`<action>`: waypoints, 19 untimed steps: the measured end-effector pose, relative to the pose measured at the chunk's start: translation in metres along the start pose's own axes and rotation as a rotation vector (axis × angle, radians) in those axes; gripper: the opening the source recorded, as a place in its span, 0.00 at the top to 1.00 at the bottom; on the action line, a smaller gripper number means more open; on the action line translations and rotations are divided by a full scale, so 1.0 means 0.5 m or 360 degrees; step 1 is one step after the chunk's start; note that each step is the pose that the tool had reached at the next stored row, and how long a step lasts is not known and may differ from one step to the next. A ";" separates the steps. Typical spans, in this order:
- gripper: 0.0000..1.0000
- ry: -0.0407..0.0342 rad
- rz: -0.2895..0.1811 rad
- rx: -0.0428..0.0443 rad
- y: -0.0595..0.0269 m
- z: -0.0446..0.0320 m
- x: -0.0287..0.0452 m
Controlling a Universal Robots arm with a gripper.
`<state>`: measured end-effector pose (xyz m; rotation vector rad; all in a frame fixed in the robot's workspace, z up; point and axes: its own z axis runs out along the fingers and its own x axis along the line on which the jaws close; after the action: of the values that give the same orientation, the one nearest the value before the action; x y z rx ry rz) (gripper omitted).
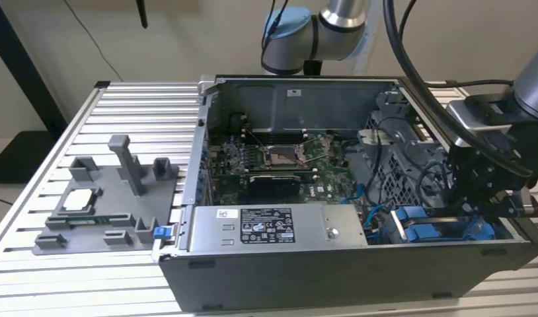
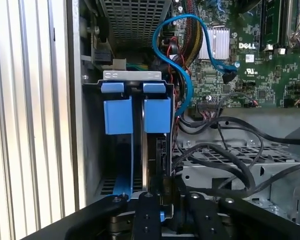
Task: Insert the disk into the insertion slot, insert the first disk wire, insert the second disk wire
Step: 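Insert the first disk wire, then insert the second disk wire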
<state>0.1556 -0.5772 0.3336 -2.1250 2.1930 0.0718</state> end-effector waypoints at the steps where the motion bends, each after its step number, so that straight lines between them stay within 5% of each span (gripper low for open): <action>1: 0.00 0.0001 0.0000 0.0000 0.000 -0.009 -0.001; 12: 0.00 0.0003 0.0000 0.0000 -0.003 -0.095 -0.009; 19: 0.00 0.0002 0.0000 0.0000 -0.003 -0.102 -0.010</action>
<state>0.1556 -0.5771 0.3850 -2.1258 2.1937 0.0700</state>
